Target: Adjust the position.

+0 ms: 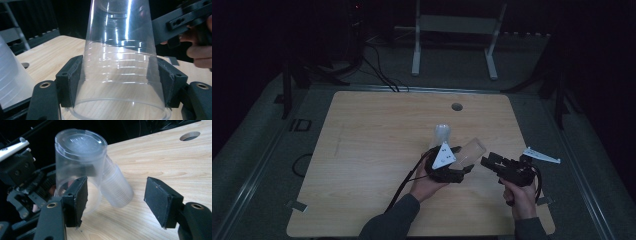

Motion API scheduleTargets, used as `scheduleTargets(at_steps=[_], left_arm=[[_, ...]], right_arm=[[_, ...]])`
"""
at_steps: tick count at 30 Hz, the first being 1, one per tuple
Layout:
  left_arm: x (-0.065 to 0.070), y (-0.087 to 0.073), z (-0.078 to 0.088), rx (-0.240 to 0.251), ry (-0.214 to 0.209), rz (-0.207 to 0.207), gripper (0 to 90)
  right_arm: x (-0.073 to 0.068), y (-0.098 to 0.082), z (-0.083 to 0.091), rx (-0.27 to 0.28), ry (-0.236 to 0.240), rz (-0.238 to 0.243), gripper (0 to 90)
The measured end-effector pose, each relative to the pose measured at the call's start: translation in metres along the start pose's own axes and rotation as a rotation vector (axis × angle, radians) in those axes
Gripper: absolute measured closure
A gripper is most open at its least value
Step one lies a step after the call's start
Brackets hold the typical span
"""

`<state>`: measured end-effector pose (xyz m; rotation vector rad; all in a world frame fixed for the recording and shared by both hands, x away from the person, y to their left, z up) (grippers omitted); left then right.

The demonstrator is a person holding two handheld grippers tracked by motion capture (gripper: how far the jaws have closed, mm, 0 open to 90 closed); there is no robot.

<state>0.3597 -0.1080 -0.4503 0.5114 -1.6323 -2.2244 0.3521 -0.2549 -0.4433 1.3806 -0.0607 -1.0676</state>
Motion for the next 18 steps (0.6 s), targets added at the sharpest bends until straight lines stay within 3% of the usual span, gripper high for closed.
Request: scheduleTargets(at_steps=[18], left_arm=[[-0.0024, -0.0031, 0.0103, -0.038, -0.054, -0.011, 30.8]], right_arm=[[0.0084, -0.004, 0.0043, -0.097, -0.081, 0.1, 36.0]])
Point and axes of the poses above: each handheld gripper's, and its own axes: z roughly backward along the jaws, y roughly out of its top, x roughly to its right, the point moved 8 cm from there along -z, roughly forward along the jaws, and after that the axes turned 2 degrees about -z, right-handed, at the moved point
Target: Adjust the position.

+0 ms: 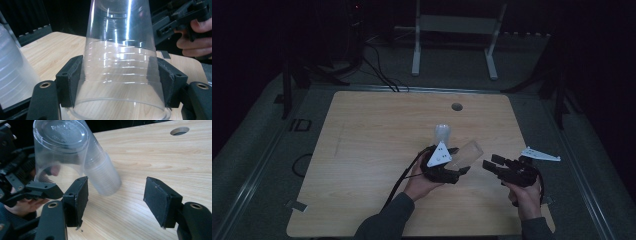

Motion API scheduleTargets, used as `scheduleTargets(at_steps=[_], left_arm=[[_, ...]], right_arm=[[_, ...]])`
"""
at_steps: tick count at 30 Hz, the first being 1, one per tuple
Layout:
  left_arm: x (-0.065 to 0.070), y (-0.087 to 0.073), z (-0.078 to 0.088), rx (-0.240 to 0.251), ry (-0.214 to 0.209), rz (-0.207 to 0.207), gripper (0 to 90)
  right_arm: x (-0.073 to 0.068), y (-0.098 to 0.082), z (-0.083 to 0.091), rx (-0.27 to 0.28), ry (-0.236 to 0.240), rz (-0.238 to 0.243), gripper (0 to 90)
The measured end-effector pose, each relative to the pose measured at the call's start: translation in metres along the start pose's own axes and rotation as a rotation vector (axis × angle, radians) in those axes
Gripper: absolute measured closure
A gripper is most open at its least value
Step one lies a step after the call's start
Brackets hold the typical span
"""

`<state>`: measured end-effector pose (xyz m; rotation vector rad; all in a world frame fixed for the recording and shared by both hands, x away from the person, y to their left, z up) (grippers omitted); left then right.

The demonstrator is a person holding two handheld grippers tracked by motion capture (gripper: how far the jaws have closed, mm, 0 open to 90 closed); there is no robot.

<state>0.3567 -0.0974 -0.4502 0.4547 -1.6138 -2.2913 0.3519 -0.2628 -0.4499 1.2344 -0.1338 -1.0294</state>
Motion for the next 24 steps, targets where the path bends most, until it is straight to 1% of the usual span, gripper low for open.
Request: scheduleTargets(at_steps=[4, 7, 14, 16, 20, 24], left_arm=[[-0.001, -0.001, 0.002, -0.006, -0.001, -0.001, 30.8], [-0.003, 0.0, 0.004, -0.004, 0.003, -0.003, 30.8], [-0.008, 0.0, 0.009, -0.012, 0.002, 0.003, 30.9], [-0.008, 0.0, 0.01, -0.016, -0.008, -0.007, 30.8], [-0.008, 0.001, 0.014, -0.028, -0.015, -0.022, 30.9], [-0.01, 0.003, 0.017, -0.024, -0.02, -0.023, 30.8]], right_arm=[[0.0, 0.002, 0.0, -0.024, -0.015, 0.034, 36.6], [0.002, 0.004, -0.001, -0.046, -0.049, 0.073, 37.6], [0.0, 0.009, -0.002, -0.081, -0.069, 0.138, 39.7], [-0.001, 0.011, -0.003, -0.091, -0.077, 0.158, 39.8], [-0.005, 0.014, -0.003, -0.128, -0.093, 0.218, 39.5], [-0.006, 0.016, -0.004, -0.159, -0.119, 0.279, 39.5]])
Point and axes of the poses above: each handheld gripper's, and its own axes: z roughly backward along the jaws, y roughly out of its top, x roughly to its right, the point moved 8 cm from there along -z, roughly forward along the jaws, and after that the axes turned 2 degrees about -z, right-handed, at the moved point
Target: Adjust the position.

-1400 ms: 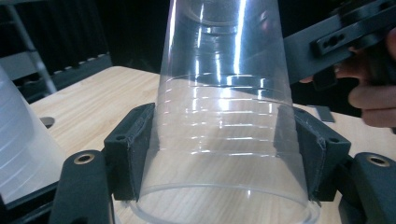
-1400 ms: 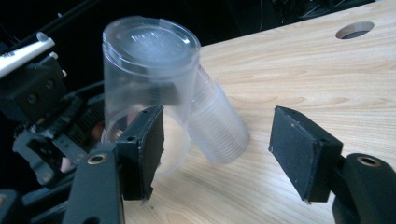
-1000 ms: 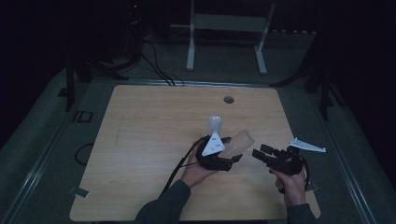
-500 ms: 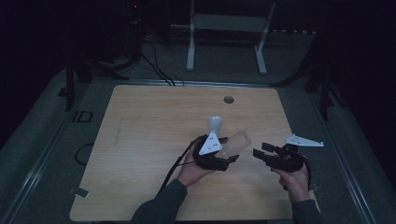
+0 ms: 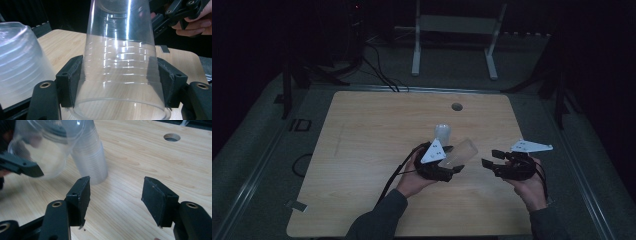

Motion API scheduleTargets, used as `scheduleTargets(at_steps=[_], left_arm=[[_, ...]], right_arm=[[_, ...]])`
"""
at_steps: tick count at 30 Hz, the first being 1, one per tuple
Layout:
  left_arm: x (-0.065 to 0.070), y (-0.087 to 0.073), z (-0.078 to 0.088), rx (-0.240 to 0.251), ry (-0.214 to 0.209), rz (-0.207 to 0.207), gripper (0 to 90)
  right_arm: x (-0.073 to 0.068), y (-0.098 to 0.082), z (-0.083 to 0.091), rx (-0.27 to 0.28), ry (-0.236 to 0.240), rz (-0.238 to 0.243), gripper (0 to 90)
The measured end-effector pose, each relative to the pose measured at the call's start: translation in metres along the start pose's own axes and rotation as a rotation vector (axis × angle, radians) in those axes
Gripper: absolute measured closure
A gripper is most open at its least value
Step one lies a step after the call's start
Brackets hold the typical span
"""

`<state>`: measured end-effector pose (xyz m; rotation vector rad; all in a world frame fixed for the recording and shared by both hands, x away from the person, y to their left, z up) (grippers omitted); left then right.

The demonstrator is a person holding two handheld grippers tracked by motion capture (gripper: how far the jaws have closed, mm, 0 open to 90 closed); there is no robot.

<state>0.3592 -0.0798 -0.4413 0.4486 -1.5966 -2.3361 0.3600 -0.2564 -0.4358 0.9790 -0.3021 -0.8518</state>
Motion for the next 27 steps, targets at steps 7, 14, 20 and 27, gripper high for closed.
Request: scheduleTargets(at_steps=[7, 14, 20, 27], left_arm=[[-0.001, 0.0, 0.002, -0.003, -0.008, -0.007, 30.8], [-0.001, -0.001, 0.003, -0.011, -0.019, -0.017, 30.8], [-0.002, -0.003, 0.004, -0.018, -0.025, -0.019, 30.7], [-0.003, -0.005, 0.006, -0.03, -0.033, -0.032, 30.7]], right_arm=[[-0.002, 0.003, 0.001, -0.035, -0.018, 0.064, 40.1], [-0.006, 0.007, -0.001, -0.074, -0.01, 0.125, 40.3], [-0.012, 0.011, -0.002, -0.115, 0.006, 0.192, 40.6], [-0.019, 0.013, -0.005, -0.142, 0.021, 0.234, 41.2]])
Point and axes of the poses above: each handheld gripper's, and its own axes: z roughly backward along the jaws, y roughly out of its top, x roughly to its right, the point moved 8 cm from there along -z, roughly forward along the jaws, and after that the axes turned 2 degrees about -z, right-handed, at the moved point
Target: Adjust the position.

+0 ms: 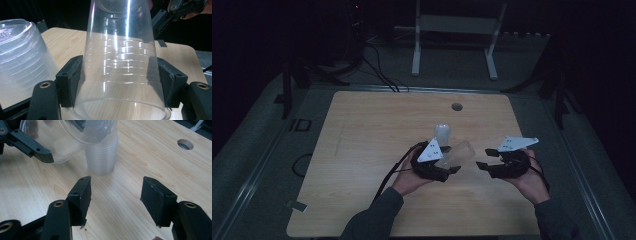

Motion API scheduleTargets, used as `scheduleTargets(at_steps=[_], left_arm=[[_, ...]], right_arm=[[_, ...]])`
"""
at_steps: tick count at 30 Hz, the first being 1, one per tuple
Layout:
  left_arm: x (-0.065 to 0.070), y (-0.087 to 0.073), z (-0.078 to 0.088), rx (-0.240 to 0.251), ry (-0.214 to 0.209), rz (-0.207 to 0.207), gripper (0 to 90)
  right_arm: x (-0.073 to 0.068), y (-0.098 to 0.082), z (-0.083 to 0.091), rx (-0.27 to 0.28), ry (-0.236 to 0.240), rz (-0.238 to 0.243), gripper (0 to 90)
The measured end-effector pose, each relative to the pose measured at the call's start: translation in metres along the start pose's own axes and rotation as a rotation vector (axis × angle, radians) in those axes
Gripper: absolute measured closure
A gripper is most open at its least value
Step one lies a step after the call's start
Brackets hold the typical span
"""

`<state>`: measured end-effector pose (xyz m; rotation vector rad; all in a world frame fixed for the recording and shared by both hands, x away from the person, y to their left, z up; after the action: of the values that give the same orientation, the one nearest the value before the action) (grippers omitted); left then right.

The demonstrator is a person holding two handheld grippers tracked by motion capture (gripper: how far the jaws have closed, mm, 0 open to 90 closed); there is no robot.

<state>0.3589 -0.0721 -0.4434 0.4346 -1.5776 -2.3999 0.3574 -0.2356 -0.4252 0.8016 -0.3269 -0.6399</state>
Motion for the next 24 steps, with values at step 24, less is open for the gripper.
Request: scheduleTargets(at_steps=[24], left_arm=[[0.0025, -0.0048, 0.0039, -0.051, -0.048, -0.042, 30.7]], right_arm=[[-0.0044, 0.0079, -0.0015, -0.137, 0.077, 0.144, 41.0]])
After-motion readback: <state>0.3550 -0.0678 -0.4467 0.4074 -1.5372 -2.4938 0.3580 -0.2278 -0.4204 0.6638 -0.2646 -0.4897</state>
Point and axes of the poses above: each handheld gripper's, and its own axes: z roughly backward along the jaws, y roughly out of its top, x roughly to its right, the point moved 8 cm from there along -z, roughly forward along the jaws, and after that the axes turned 2 degrees about -z, right-handed, at the moved point
